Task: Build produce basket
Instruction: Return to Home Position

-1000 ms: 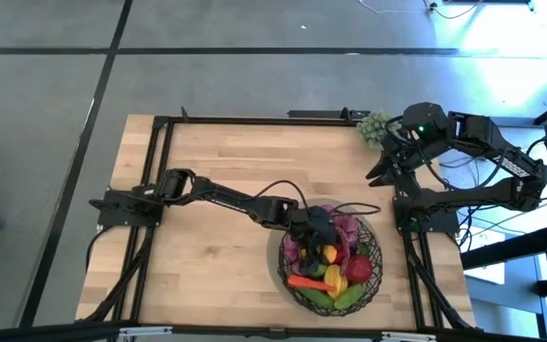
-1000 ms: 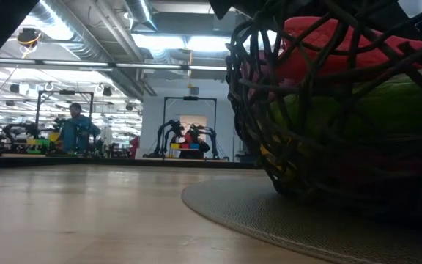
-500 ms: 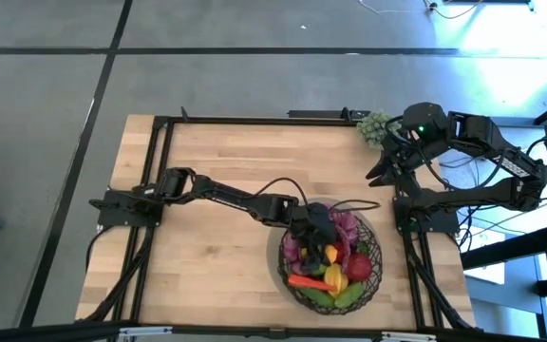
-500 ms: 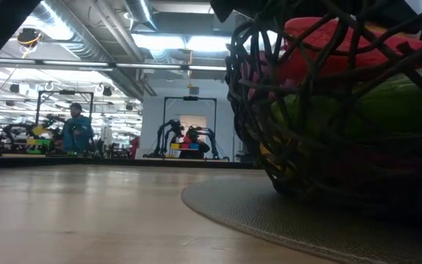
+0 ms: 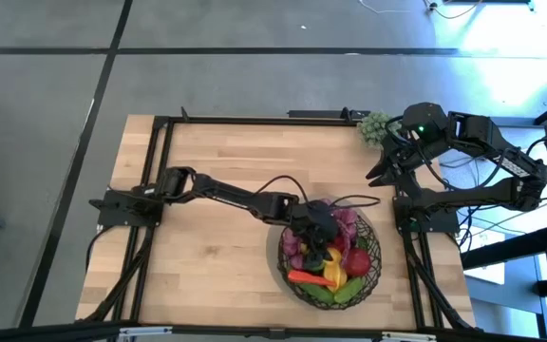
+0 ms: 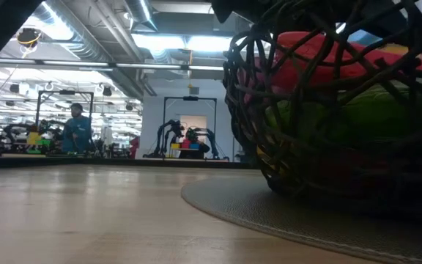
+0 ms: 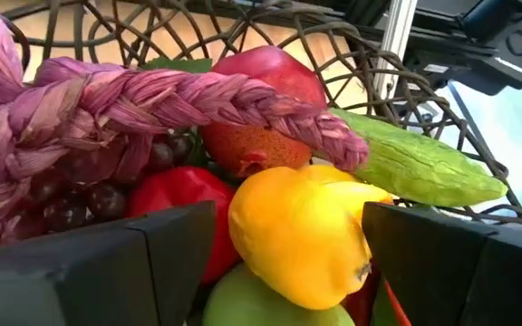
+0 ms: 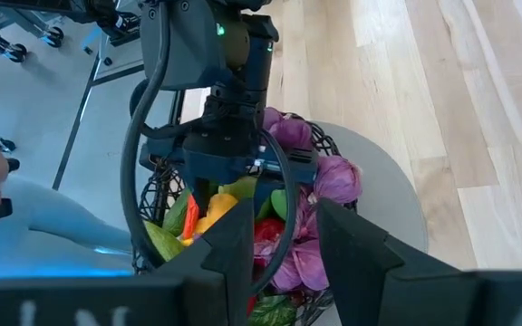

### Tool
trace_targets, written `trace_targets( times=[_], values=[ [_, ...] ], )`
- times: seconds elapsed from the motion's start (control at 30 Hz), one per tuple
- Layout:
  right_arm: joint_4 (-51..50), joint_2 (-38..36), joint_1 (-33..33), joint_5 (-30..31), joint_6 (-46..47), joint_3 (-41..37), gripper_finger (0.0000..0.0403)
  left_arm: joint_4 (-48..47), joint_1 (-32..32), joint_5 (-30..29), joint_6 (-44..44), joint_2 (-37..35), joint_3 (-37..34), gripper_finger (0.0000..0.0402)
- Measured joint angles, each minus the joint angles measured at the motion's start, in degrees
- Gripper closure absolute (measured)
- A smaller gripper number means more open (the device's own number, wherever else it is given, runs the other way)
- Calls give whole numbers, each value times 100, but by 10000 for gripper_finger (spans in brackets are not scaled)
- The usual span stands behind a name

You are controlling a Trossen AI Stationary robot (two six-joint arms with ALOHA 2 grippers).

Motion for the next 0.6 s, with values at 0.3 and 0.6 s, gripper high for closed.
trace_targets(
  times=[0.3, 0.6],
  values=[
    [8, -2, 2, 1, -3, 0, 285, -237, -100, -136, 156, -266, 37, 133],
    [104, -2, 2, 1, 51, 0, 285, -1081, -458, -791, 969, -385, 650, 133]
  ],
)
